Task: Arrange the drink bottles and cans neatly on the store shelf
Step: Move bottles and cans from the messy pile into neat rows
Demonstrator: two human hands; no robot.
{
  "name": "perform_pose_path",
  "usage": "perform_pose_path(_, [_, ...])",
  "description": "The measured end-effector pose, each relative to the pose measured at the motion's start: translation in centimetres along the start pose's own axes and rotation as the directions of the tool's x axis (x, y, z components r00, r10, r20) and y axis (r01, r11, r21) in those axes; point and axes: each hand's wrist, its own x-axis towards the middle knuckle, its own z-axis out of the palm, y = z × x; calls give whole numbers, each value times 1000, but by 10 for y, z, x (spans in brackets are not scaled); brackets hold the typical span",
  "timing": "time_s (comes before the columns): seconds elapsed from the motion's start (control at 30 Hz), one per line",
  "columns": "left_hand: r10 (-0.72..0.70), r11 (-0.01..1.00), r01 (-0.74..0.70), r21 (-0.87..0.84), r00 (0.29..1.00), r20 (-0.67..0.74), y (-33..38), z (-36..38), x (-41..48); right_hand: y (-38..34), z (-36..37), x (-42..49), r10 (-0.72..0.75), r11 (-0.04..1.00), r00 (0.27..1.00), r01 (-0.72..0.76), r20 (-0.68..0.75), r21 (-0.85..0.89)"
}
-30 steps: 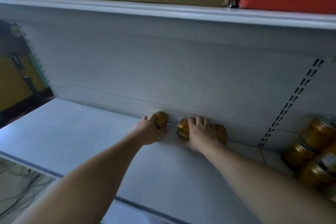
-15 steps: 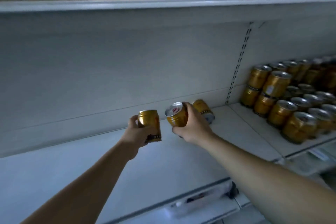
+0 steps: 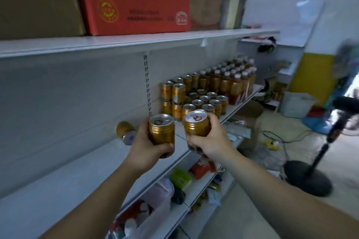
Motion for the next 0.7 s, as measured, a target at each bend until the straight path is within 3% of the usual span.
perform_pose_path(0.2, [-35,995,49,-91,988,148,25,139,8,21,-139,-33,-6,1000,986,1,-167,-29])
perform_pose_path(0.37, [1,995,16,-96,985,170,35,225,16,41,-217,-42,-17,996,967,-6,-256,-90])
perform_pose_path(0.7, [8,1000,-8,2,985,174,40,283,91,81,-269,41,37,996,960,-58,-277,-66])
